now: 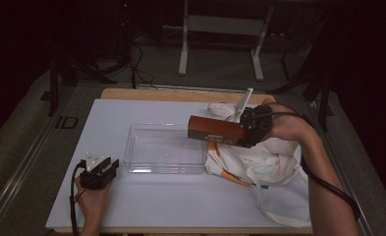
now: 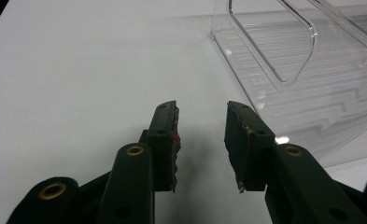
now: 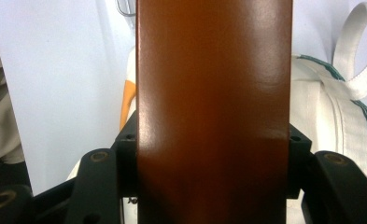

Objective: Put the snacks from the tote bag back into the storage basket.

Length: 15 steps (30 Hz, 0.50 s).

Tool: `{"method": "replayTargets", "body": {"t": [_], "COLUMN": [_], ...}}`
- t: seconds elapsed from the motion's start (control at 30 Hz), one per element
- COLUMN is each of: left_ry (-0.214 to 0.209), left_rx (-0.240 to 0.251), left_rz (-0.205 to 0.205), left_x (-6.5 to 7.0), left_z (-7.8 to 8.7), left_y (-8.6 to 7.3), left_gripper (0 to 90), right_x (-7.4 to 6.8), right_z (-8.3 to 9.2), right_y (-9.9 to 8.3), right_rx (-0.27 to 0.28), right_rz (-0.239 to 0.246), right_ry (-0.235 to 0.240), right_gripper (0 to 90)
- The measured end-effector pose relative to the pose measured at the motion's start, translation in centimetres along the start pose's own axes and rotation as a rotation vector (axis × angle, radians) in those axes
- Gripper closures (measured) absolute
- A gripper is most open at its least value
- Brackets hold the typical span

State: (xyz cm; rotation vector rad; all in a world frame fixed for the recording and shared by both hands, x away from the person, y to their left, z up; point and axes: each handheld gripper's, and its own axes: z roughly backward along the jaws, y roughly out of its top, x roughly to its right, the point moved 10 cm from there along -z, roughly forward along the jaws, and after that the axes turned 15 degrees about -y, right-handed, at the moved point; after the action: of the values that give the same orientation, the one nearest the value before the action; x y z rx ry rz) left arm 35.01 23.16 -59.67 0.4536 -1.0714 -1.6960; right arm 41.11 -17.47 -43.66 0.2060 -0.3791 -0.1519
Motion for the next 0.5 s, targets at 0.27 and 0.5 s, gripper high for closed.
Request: {"method": "replayTargets", "body": {"t": [0.27,0.5], "left_ry": [0.000,0.000], "left_rx": [0.001,0.001], "left_rz": [0.000,0.000], "left_x": [0.0,0.0], "left_z": [0.0,0.0], "left_y": [0.0,0.0], "left_gripper": [64.6,64.6], "right_x": [-0.2,-0.4], "right_z": [-0.3,-0.4], "right_y": [0.8,1.4], "right_rx": [0.003,0.008], "right_rz": [0.009,0.016], "right_ry": [0.002,0.008], "right_gripper": [43.4,43.4]}}
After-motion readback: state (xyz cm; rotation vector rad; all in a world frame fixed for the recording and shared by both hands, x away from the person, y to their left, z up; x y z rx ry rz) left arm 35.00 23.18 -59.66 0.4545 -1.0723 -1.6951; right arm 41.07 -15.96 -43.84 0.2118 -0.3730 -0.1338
